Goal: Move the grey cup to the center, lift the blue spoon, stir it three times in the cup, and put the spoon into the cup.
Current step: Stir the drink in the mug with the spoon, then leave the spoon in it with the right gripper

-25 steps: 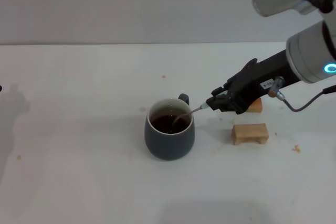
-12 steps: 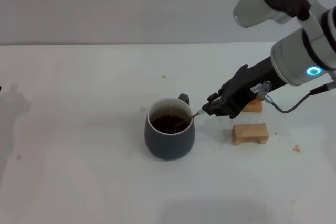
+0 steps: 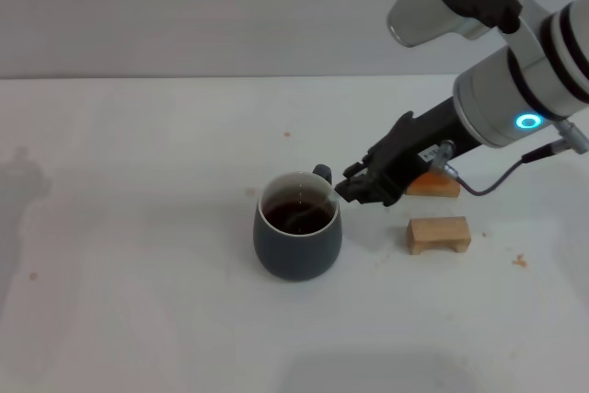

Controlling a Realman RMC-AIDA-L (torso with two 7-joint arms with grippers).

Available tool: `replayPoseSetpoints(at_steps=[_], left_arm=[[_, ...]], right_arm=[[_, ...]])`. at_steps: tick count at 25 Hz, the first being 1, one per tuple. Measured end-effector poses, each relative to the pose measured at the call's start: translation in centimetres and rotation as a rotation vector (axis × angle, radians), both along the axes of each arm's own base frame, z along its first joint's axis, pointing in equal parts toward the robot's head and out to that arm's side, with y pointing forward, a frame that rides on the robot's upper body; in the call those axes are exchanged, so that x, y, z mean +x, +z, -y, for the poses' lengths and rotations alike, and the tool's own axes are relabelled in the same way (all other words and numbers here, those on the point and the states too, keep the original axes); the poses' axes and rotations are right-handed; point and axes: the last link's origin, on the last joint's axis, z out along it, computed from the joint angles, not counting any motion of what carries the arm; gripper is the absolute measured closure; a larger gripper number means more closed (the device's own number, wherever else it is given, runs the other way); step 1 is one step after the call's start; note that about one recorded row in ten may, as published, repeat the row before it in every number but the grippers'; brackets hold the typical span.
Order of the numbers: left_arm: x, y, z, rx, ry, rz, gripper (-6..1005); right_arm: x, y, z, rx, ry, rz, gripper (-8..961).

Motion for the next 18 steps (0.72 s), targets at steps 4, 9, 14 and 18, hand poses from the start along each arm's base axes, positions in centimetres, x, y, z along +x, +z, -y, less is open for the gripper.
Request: replayPoseSetpoints(at_steps=[4, 9, 14, 18], left_arm=[[-0.1, 0.2, 0.0, 0.011, 0.0, 0.0, 1001], [-0.1, 0.2, 0.1, 0.011, 0.0, 0.001, 1001], [0.0, 0.2, 0.1, 0.012, -0.002, 0.002, 1001], [0.0, 0.2, 0.1, 0.013, -0.003, 0.002, 1001]], right_arm=[[-0.1, -0.5, -0.9, 0.03, -0.002, -0.012, 755], [0.2, -0.3, -1.5, 0.058, -0.006, 0.004, 754], [0.8, 0.3, -1.5, 0.068, -0.006, 0.048, 752], [0.8, 0.6, -0.9, 0.045, -0.005, 0.057, 751]])
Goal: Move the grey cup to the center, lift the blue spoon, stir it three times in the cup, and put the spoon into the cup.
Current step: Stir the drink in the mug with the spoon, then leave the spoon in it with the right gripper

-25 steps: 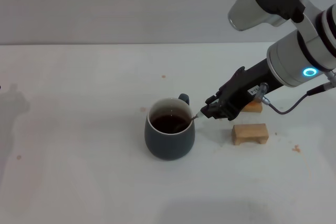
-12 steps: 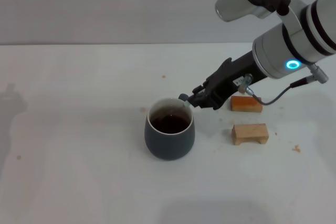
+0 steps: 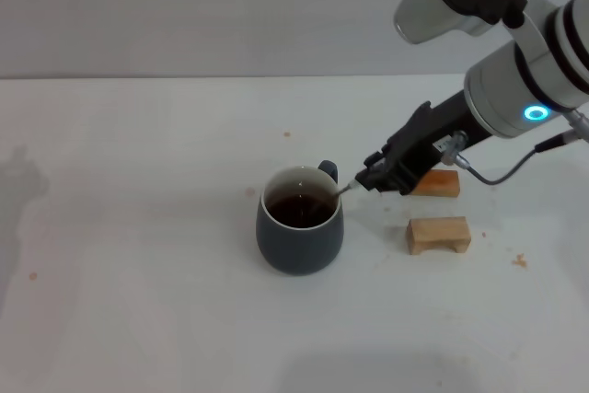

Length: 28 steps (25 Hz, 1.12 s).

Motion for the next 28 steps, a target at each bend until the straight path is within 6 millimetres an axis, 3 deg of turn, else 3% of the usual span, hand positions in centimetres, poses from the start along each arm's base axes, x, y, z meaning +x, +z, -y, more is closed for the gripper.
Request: replayPoseSetpoints(at_steps=[6, 12, 18, 28], left_arm=[[0.0, 0.1, 0.1, 0.007, -0.006, -0.002, 1001], [0.0, 0.4, 0.5, 0.027, -0.022, -0.004, 1001], [0.1, 0.6, 0.8, 0.043, -0.036, -0.001, 1001], [0.3, 0.3, 0.9, 0.046, -0.037, 0.005, 1001]], right_arm=[[-1.1, -0.1, 1.3, -0.051, 0.021, -0.054, 750], [-1.5, -0.9, 1.2, -0.064, 0.022, -0.08, 748], [-1.2, -2.6, 0.3, -0.055, 0.024, -0.053, 747], [-0.1, -1.6, -1.4, 0.017, 0.023, 0.004, 744]])
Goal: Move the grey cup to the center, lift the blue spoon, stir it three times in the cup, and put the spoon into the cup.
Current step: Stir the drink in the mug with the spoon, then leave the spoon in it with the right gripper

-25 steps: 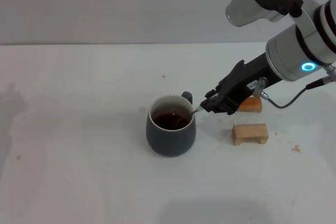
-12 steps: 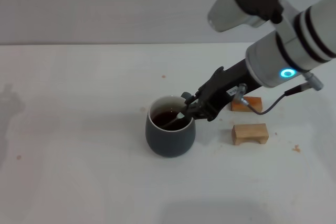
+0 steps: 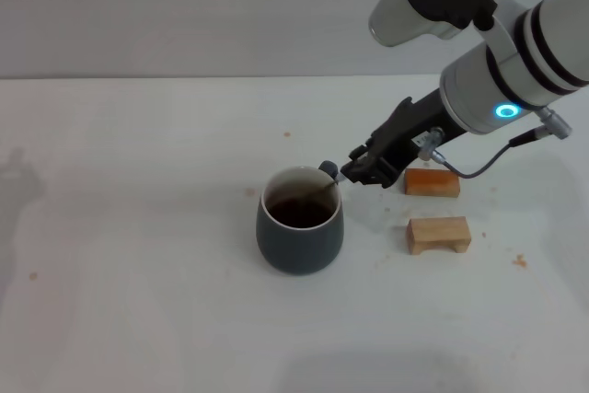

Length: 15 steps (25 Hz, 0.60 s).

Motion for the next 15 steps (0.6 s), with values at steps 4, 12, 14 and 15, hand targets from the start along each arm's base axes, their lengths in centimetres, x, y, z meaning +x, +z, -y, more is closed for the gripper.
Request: replayPoseSetpoints(at_steps=[4, 12, 14, 15], left_arm=[[0.0, 0.0, 0.0, 0.0, 0.001, 0.001, 1001], [0.0, 0.0, 0.0, 0.002, 0.001, 0.002, 1001], [0.1, 0.0, -0.1, 0.003, 0.0, 0.002, 1001], [0.0, 0.0, -0.1, 0.005, 0.001, 0.003, 1001]], right_arm=[[0.1, 0.2, 0.7, -0.039, 0.004, 0.018, 743], [-1.2, 0.1, 1.0, -0.05, 0.04, -0.014, 741], [-1.3, 0.0, 0.6, -0.034, 0.045, -0.025, 741], [-1.5, -0.1, 0.2, -0.017, 0.051, -0.034, 740]])
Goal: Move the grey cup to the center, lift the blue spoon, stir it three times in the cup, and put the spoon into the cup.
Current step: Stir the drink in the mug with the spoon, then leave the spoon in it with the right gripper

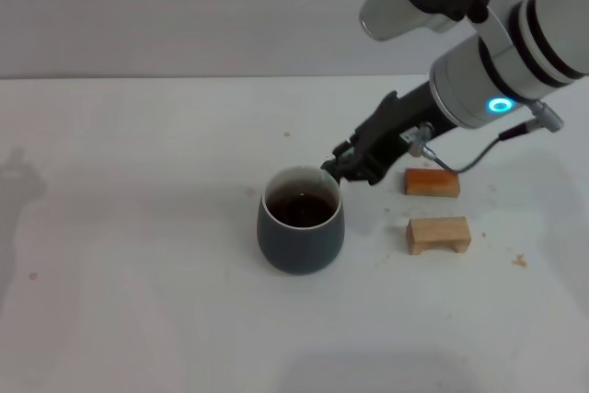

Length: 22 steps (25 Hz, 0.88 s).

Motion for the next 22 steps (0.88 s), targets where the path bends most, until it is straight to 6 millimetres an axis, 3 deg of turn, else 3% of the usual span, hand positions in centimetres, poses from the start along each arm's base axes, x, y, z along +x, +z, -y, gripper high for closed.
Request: replayPoseSetpoints(at_steps=[6, 11, 17, 22], left_arm=[[0.0, 0.2, -0.1, 0.007, 0.003, 0.002, 1001], [0.0, 0.2, -0.1, 0.007, 0.002, 0.002, 1001], [0.0, 0.5, -0.3, 0.015, 0.002, 0.0, 1001], [0.0, 0.6, -0.4, 0.016, 0.0, -0.001, 1001]], right_arm=[[0.5, 0.2, -0.9, 0.042, 0.001, 0.036, 739], [0.5, 0.3, -0.4, 0.011, -0.004, 0.056, 738], [-0.7, 0.0, 0.7, -0.048, 0.015, 0.016, 736], [-1.5, -0.2, 0.4, -0.044, 0.024, -0.013, 735]])
